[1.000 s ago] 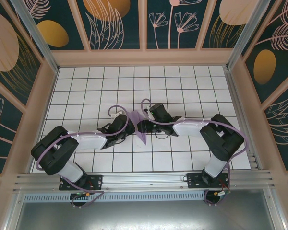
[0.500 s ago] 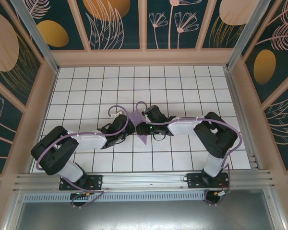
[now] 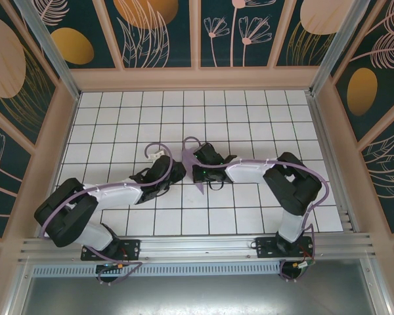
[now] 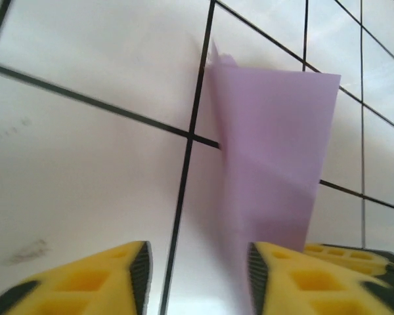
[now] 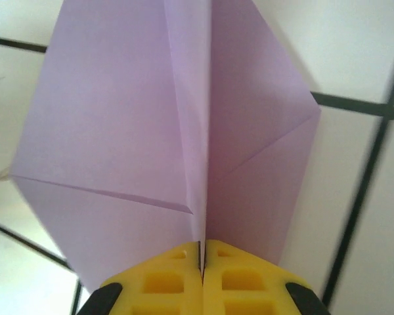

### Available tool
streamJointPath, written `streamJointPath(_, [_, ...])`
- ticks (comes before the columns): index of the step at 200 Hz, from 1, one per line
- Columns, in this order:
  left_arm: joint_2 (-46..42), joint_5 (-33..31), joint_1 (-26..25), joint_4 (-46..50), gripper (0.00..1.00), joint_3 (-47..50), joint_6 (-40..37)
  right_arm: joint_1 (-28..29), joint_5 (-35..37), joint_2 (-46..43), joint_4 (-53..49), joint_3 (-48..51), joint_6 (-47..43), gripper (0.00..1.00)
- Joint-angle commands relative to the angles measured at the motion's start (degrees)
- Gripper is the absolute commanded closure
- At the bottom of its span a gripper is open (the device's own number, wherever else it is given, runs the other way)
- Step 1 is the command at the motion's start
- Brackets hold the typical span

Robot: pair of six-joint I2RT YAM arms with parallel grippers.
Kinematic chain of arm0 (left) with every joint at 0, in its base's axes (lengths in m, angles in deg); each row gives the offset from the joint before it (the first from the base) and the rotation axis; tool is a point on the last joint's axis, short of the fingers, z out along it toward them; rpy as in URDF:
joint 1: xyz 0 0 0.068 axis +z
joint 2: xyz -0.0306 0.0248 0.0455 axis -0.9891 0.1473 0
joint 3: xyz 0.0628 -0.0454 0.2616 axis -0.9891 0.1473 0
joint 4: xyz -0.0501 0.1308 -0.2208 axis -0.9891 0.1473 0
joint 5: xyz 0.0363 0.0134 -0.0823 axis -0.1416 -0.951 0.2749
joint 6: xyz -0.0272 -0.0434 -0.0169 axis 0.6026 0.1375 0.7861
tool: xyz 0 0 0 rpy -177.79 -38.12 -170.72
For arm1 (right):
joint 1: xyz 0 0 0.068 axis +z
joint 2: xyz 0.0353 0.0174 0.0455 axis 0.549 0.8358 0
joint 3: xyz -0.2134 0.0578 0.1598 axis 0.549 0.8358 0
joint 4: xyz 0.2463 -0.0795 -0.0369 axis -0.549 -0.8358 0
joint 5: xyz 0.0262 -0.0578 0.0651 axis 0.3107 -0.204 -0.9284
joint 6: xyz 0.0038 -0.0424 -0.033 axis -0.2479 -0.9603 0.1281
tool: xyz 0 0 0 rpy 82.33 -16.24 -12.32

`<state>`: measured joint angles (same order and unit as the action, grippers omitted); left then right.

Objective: Fold a paper plane with a square sheet of paper (pick it up from the middle)

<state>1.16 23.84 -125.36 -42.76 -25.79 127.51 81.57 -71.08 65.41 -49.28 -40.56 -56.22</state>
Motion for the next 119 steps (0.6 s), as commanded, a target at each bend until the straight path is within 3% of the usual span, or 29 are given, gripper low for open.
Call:
streamJointPath(1, [-2.6,-5.3,0.3,7.3,0.37,-2.3,-0.4,-0.7,9.4,-2.6,-7.2,-2.7,1.8,0.94])
streamJointPath(19, [-4.0,-7.7,0.7,9.7,0.24,-2.1,0.5,-1.3,11.8,-2.5,-8.5,-3.0,1.9,0.94])
streamJointPath(49, [-5.4,-8.7,1.2,10.7,0.12,-1.0,0.9,-2.2,11.5,-0.6,-9.0,-3.8,2.2,0.92])
streamJointPath(93, [-4.7,-8.6,1.4,11.2,0.02,-1.0,1.0,-2.4,10.0,2.2,-8.6,-4.8,3.0,0.83])
streamJointPath(119, [-4.2,-8.5,1.5,11.2,0.02,-1.1,1.0,-2.4,9.4,3.0,-8.1,-4.6,3.4,0.81])
